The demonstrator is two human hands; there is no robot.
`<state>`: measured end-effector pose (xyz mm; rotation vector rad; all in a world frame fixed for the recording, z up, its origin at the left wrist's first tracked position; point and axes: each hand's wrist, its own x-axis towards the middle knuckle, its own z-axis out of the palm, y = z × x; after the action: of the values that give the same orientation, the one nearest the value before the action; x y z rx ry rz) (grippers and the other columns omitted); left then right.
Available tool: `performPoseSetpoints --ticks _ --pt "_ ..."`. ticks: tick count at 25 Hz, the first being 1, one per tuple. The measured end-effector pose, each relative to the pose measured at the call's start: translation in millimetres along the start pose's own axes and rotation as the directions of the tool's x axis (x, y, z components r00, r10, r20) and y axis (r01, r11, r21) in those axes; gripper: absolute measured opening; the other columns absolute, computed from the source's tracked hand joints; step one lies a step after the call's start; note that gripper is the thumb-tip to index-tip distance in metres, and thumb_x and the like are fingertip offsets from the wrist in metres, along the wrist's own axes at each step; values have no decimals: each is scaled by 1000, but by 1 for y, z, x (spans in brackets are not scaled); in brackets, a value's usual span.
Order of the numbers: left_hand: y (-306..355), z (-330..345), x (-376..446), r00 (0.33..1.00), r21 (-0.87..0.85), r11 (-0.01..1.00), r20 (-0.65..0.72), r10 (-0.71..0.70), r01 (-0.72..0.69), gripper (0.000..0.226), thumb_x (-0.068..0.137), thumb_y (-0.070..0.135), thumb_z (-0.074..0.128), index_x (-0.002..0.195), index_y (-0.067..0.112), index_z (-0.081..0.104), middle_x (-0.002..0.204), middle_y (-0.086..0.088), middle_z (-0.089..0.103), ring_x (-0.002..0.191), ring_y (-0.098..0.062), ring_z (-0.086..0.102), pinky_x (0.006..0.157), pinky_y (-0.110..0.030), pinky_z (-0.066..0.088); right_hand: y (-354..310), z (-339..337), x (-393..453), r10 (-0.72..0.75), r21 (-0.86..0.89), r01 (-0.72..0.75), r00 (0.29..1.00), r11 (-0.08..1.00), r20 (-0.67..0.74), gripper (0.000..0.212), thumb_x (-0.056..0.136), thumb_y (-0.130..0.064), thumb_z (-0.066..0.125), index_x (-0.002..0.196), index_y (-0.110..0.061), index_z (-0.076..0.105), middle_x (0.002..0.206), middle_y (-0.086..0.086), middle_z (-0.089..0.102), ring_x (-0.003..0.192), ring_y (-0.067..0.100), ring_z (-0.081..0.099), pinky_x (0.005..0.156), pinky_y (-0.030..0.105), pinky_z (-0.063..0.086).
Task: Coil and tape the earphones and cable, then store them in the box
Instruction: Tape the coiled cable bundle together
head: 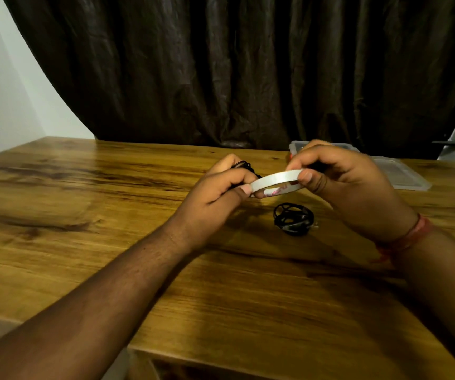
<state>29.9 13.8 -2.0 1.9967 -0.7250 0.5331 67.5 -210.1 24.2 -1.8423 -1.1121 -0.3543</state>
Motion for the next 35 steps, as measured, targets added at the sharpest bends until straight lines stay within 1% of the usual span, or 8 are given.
performPoseSetpoints --ticks 3,7,13,16,20,23,29,35 --pt "-1 -1 -1 1000 10 1000 -5 21 -21 35 94 31 43 89 7 69 92 2 47 88 -12 50 76 -26 39 0 2 0 11 16 -11 1000 1000 13 13 92 -23 58 100 -18 67 95 5 60 90 20 59 79 31 48" --pt "2 1 -2 1000 -1 1000 -6 9 -9 33 92 34 43 80 13 66 88 6 46 84 -12 50 72 -28 40 0 5 -1 1 36 -2 1000 999 25 19 90 -28 57 100 -15 67 95 8 59 89 22 58 79 34 48" --pt "2 0 0 1000 -43 999 18 13 -13 18 86 16 45 77 17 61 90 -4 48 87 -22 51 76 -38 39 1 5 -1 -7 41 6 1000 999 12 18 91 -28 56 101 -16 67 95 9 59 88 23 58 79 38 48" --pt "2 0 -1 999 -42 998 20 39 -38 25 91 25 41 75 17 58 88 -1 45 82 -19 48 72 -35 38 3 5 -1 0 58 -2 999 998 39 20 92 -27 56 102 -14 67 95 9 59 89 25 58 79 41 48" --pt "2 -1 0 999 -36 999 19 29 -28 22 89 29 40 73 21 53 85 4 43 79 -10 45 68 -27 35 0 8 -2 33 45 -41 984 998 173 20 95 -23 54 106 -14 67 94 -3 61 88 15 59 78 25 47" --pt "4 3 0 997 19 999 65 34 -35 19 87 27 40 73 22 52 85 2 42 77 -7 43 64 -22 34 -3 15 -3 56 -20 -53 970 998 236 25 94 -31 54 102 -14 70 89 -13 64 85 8 61 74 13 43" --pt "4 3 0 995 23 999 98 20 -22 22 85 15 41 71 27 52 85 0 44 80 -15 45 67 -31 35 -3 12 -1 54 -70 -40 977 997 206 33 92 -40 51 99 -15 71 87 -7 63 83 16 60 71 22 47" --pt "6 5 -2 993 7 1000 118 -1 0 19 86 29 40 71 30 51 84 3 44 79 -17 46 66 -35 36 -3 11 -1 35 -107 -13 978 994 208 29 92 -38 51 98 -17 70 85 -8 60 81 14 59 70 18 44"
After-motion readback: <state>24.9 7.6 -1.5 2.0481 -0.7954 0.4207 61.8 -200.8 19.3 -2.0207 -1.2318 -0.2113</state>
